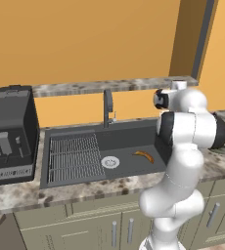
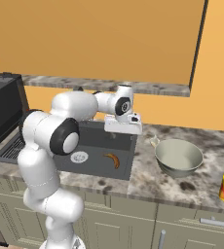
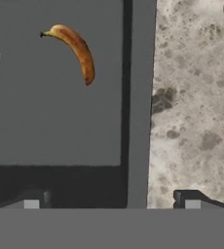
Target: Remove the garlic and banana from the sink. Then move the bowl and cup from the counter to the sink for washing.
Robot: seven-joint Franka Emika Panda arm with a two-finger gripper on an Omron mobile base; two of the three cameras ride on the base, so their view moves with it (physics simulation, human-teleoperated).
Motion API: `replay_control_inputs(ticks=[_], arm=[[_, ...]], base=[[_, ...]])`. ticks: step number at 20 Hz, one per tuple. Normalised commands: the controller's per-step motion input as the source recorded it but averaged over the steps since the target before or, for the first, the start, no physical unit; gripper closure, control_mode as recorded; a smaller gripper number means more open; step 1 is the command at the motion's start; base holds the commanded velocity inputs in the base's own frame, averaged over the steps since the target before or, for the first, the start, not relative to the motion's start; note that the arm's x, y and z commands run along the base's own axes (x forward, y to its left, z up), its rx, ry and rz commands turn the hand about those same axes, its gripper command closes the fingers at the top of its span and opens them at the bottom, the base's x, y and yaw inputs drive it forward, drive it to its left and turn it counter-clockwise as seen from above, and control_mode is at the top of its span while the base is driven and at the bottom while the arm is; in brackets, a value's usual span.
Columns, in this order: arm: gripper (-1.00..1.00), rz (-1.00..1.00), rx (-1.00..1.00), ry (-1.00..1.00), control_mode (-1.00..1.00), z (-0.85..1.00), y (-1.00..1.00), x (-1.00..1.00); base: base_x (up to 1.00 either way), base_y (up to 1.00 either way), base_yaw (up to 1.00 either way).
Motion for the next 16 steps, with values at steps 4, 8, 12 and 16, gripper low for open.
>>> replay_control_inputs(ticks=[4, 8, 12, 16], arm=[[-1.00, -0.21, -0.13, -0.02, -1.00, 0.05, 0.32, 0.01], [-1.00, -0.13, -0.10, 0.00, -1.00, 0.03, 0.29, 0.07], [-1.00, -0.03, -0.06, -0.01, -1.00, 0.00, 0.20, 0.04], [-1.00, 0.00, -0.05, -0.08, -1.00, -0.02, 0.20, 0.03]], base=[[0.00, 0.00, 0.00], [0.00, 0.00, 0.00], [0.00, 0.00, 0.00], [0.00, 0.00, 0.00]])
